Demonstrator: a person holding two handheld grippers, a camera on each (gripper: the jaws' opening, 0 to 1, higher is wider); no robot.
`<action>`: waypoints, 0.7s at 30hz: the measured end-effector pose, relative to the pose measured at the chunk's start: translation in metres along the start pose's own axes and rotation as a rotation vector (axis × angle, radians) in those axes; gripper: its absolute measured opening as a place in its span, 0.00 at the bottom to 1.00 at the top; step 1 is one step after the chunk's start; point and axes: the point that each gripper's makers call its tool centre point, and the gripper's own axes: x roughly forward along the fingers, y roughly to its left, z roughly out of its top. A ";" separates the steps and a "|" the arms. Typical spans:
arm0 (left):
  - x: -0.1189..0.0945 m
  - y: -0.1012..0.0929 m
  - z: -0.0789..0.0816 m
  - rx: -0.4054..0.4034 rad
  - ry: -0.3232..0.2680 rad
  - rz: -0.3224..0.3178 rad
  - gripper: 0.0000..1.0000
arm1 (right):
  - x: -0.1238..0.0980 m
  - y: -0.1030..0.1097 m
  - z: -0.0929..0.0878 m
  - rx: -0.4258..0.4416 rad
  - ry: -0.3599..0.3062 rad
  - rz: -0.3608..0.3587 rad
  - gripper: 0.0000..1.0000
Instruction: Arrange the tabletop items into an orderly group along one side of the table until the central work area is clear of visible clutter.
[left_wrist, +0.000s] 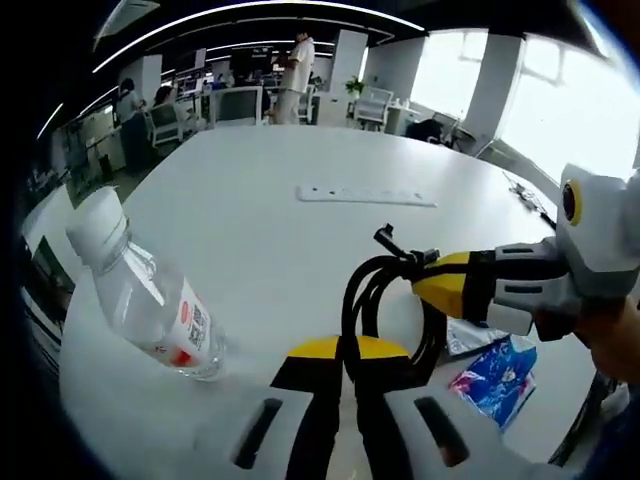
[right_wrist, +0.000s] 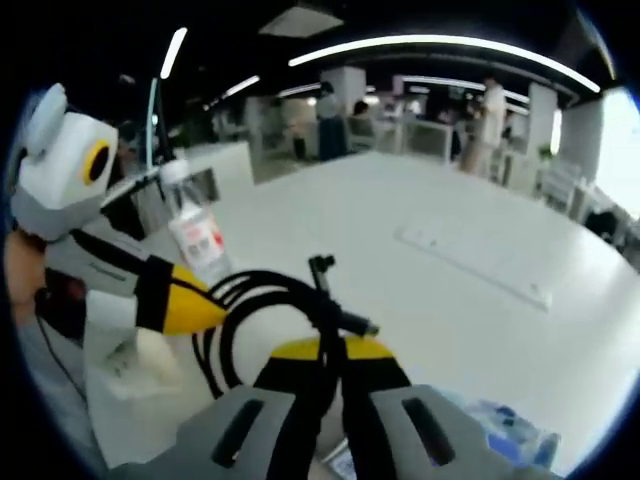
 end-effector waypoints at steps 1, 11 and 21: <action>-0.001 -0.001 0.001 0.000 -0.003 -0.001 0.03 | -0.002 0.000 0.002 0.001 -0.005 -0.003 0.02; -0.022 -0.015 0.017 0.014 -0.050 -0.024 0.02 | -0.032 0.000 0.021 -0.004 -0.057 -0.020 0.03; -0.037 -0.033 0.021 0.047 -0.068 -0.047 0.03 | -0.059 0.000 0.025 -0.004 -0.073 -0.039 0.03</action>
